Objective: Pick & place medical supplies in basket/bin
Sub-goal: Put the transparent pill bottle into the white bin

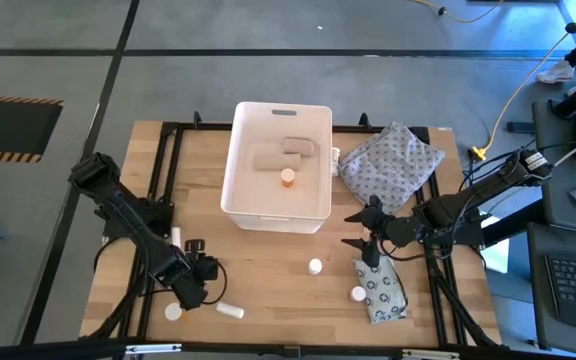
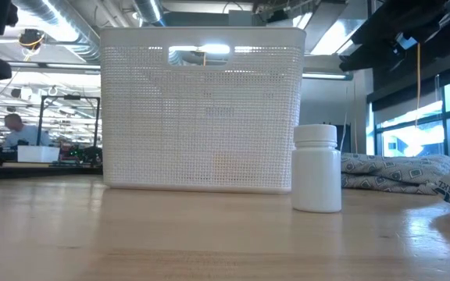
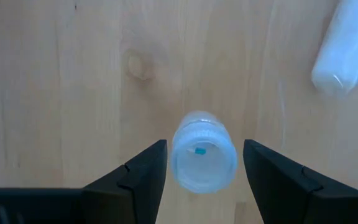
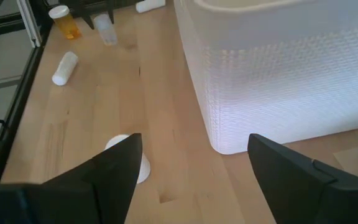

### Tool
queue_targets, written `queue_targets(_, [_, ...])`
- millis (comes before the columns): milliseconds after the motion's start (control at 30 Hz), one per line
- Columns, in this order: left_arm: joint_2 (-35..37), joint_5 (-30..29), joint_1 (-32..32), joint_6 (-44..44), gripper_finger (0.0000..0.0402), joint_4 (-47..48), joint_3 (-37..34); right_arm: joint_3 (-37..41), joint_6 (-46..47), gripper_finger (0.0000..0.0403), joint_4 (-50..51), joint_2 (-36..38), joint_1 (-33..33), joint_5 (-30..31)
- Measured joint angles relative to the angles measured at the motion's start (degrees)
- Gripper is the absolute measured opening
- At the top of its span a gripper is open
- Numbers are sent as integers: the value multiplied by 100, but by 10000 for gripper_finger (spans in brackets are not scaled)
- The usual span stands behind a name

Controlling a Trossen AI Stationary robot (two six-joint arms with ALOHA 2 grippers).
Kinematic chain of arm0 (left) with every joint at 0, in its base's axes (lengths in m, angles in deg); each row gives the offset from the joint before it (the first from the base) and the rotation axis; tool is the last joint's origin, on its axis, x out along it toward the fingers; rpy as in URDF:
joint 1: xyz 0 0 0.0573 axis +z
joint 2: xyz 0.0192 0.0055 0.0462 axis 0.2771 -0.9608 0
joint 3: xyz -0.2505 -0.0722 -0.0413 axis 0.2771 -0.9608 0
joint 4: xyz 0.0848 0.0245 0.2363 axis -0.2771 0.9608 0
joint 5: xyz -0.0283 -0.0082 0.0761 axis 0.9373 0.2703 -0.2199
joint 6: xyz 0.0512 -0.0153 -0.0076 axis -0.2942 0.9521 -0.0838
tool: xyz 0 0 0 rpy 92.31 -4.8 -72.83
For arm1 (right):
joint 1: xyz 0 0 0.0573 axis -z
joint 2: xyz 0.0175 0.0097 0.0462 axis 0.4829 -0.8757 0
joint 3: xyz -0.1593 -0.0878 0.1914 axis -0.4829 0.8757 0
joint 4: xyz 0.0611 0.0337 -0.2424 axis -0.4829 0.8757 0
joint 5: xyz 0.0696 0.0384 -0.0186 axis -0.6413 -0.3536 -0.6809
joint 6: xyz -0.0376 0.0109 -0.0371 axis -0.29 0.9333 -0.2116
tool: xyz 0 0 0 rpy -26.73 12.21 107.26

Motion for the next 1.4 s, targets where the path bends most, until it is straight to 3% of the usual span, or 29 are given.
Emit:
queue_targets(467, [129,-271,7,-392,149,-177,-258,0,-17,294,-135,0,-2,0])
queue_targets(800, [364,-253,140,-413,144,28,-174,0,-40,294,-141,0,-1,-1])
queue_targets(1000, [871,-430,599,-979,143,321,350,0,-44,294,-439,0,0,-4])
queue_targets(1200, [1567,-936,1240,-1770,142,313,1343,-2,-199,294,-389,0,0,-11])
queue_targets(1400, [1986,-2262,1942,-3272,144,221,2375,-2,-198,294,-389,0,0,-13])
